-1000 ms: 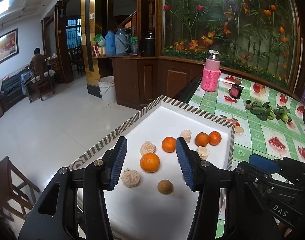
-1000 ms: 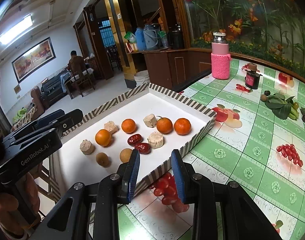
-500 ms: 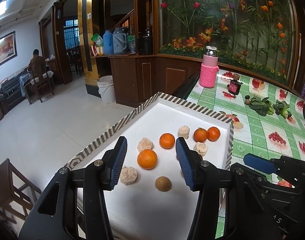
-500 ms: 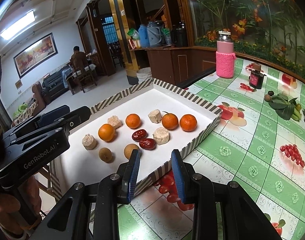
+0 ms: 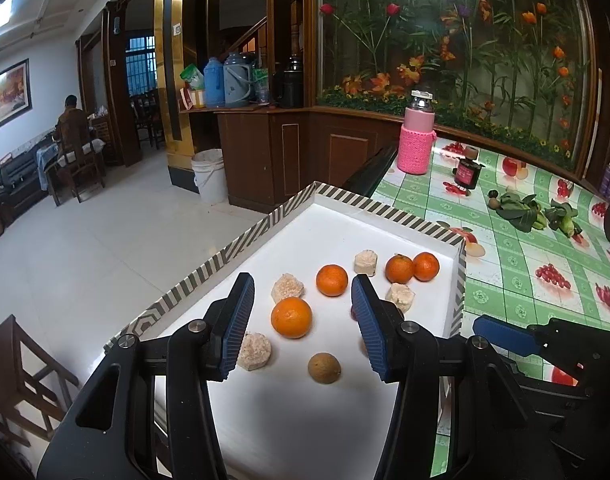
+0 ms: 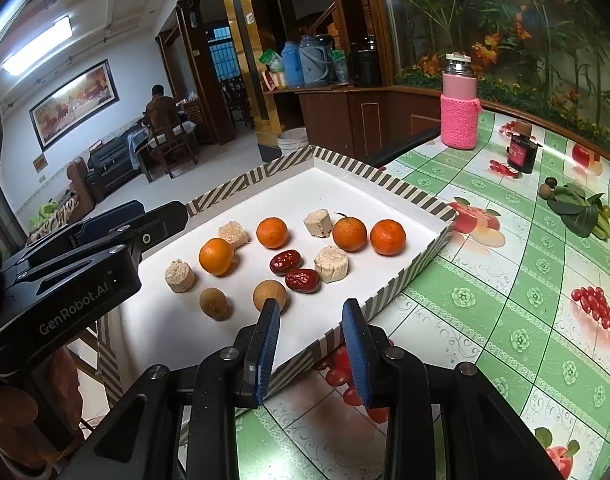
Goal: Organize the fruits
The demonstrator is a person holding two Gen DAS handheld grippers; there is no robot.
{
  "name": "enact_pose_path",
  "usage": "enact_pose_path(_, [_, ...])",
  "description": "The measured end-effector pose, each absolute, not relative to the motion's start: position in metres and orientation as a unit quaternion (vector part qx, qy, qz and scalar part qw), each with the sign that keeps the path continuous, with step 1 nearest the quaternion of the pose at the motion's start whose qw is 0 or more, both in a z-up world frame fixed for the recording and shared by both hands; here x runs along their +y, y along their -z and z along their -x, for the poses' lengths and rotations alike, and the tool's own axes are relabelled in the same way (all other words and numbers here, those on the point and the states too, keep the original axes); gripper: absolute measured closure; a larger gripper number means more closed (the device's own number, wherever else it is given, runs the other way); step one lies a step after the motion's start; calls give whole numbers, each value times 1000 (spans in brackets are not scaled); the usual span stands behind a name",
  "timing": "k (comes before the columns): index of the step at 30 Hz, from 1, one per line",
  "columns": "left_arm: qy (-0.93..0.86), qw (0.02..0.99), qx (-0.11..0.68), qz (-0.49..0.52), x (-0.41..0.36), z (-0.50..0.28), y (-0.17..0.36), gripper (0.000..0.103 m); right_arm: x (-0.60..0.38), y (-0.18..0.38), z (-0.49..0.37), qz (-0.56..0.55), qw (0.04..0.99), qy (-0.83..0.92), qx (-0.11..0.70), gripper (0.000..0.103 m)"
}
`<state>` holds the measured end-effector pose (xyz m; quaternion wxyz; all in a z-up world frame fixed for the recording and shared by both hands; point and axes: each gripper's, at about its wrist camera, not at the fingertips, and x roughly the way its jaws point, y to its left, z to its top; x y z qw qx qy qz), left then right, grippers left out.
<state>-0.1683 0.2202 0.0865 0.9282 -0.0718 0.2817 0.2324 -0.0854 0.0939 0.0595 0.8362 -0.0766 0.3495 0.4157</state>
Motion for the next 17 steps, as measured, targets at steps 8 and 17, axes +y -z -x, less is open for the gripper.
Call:
enact_pose_path(8, [-239, 927, 279, 76, 223, 169, -86, 52, 97, -57, 84, 78, 834, -417, 352, 72])
enact_pose_path(17, [-236, 929, 276, 68, 213, 165, -89, 52, 83, -58, 78, 70, 840, -406, 353, 72])
